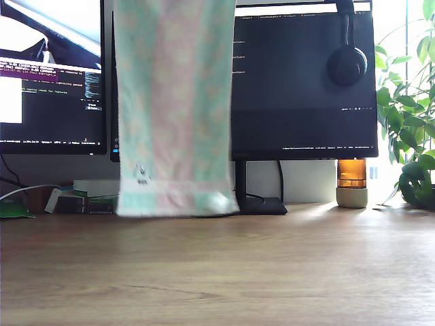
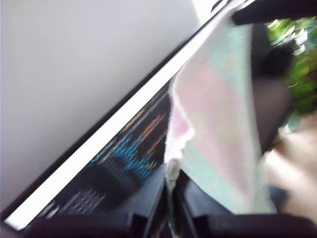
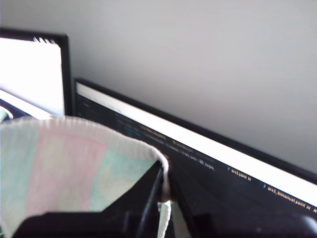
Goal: Fold the tea towel to a neat square and place it to the right
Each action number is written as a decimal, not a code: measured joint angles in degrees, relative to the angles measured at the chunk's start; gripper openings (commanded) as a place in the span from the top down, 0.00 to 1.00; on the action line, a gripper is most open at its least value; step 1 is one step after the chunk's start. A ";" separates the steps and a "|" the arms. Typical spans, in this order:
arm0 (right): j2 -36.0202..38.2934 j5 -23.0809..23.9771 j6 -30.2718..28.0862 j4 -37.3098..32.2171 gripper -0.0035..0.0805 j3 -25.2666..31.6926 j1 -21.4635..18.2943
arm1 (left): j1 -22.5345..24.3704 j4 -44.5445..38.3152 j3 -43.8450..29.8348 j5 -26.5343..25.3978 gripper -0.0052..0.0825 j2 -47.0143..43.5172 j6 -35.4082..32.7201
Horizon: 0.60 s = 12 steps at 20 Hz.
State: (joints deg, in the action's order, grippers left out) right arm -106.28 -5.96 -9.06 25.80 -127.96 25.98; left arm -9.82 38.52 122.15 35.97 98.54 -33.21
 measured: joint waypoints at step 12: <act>0.35 -11.69 1.70 26.21 0.97 -0.33 1.51 | 0.00 35.17 0.09 7.45 0.97 1.40 -1.07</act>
State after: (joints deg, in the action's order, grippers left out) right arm -105.93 -17.65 -7.35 52.01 -128.29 27.49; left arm -9.82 73.69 122.23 43.42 99.94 -34.28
